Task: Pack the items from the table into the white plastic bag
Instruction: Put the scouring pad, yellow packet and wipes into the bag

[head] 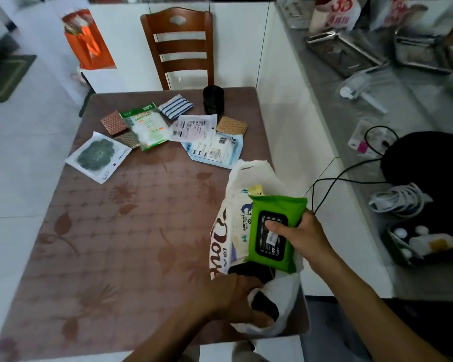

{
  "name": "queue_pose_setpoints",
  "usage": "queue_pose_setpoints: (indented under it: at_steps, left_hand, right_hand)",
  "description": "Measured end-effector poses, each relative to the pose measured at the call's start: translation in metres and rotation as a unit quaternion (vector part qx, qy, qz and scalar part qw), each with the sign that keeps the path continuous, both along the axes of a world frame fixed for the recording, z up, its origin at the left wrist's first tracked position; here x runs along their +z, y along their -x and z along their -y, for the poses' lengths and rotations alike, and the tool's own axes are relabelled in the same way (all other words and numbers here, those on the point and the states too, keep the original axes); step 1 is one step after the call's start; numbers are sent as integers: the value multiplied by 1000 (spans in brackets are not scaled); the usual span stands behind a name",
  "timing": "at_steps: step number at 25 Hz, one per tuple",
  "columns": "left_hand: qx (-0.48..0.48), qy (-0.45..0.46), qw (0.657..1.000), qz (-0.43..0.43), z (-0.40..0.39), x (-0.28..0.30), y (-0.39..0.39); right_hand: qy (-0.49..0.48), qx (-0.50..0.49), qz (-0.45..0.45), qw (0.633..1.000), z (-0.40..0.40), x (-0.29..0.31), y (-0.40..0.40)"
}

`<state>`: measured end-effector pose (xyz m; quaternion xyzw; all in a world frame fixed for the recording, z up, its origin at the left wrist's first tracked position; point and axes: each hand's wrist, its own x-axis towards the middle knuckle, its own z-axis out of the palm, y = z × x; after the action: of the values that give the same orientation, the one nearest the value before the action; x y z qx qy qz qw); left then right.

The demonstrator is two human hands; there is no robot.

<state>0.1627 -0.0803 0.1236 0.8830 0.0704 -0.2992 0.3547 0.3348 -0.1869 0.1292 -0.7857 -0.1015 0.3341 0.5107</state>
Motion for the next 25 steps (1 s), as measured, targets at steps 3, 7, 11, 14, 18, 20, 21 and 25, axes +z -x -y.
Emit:
queue_pose_setpoints:
  at_steps: [3, 7, 11, 14, 18, 20, 21, 25]
  left_hand:
    - [36, 152, 987, 50, 7, 11, 7]
    - [70, 239, 952, 176, 5, 44, 19]
    - [110, 267, 918, 271, -7, 64, 27]
    - [129, 258, 915, 282, -12, 61, 29]
    - [194, 226, 910, 289, -17, 48, 30]
    - [214, 229, 906, 286, -18, 43, 29]
    - [221, 236, 903, 283, -19, 42, 28]
    - [251, 252, 884, 303, -22, 40, 28]
  right_hand:
    - [-80, -15, -43, 996, -7, 4, 4]
    - [-22, 126, -69, 989, -22, -3, 10]
    - [132, 290, -82, 944, -20, -8, 8]
    - [234, 336, -63, 910, -18, -6, 3]
    - [223, 321, -28, 920, -17, 4, 1]
    - [222, 303, -13, 927, -14, 6, -1]
    - [226, 300, -9, 927, -14, 2, -2]
    - [235, 341, 7, 910, -14, -12, 11]
